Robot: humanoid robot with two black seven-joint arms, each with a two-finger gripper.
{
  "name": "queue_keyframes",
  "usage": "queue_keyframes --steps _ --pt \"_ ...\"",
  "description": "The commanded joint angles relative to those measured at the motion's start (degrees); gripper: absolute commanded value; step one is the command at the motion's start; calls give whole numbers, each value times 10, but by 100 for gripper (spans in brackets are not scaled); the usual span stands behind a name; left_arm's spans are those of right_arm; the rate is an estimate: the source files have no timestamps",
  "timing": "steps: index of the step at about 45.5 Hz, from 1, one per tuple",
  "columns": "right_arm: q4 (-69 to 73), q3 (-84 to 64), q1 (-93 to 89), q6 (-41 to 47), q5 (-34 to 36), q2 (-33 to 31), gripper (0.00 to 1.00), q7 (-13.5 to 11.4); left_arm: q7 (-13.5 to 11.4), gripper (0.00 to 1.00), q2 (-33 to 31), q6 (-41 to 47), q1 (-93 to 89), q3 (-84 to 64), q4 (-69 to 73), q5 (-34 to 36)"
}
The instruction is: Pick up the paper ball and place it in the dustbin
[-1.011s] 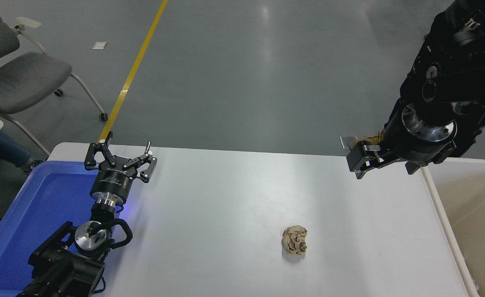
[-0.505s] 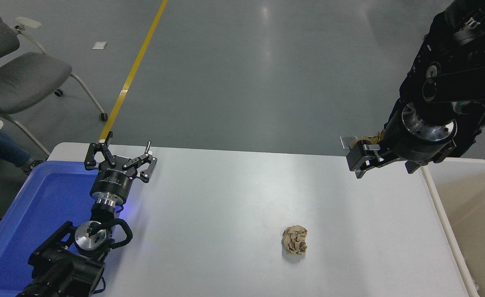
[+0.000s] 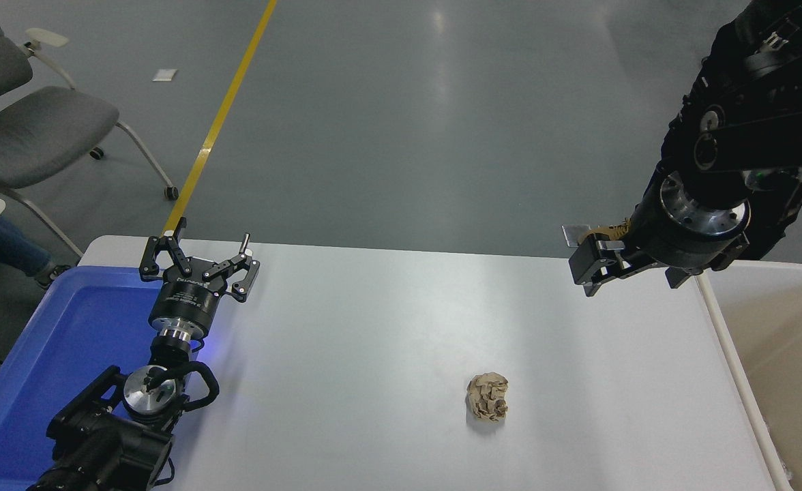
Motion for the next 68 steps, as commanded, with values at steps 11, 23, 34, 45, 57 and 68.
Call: queue_keyframes --steps 11,23,34,45,57,68 --pt "-1 14 -27 -31 -1 9 100 1 0 99 0 0 0 0 0 0" --pt "-21 43 -130 -132 8 55 100 14 0 99 0 0 0 0 0 0" --pt "-55 82 -249 -229 8 106 100 18 0 99 0 0 0 0 0 0" --pt "-120 112 -364 -291 10 106 100 18 0 99 0 -1 0 0 0 0" --pt "-188 133 -446 -308 10 106 100 18 0 99 0 -1 0 0 0 0" --pt "-229 148 -505 -328 10 106 100 18 0 99 0 -1 0 0 0 0"
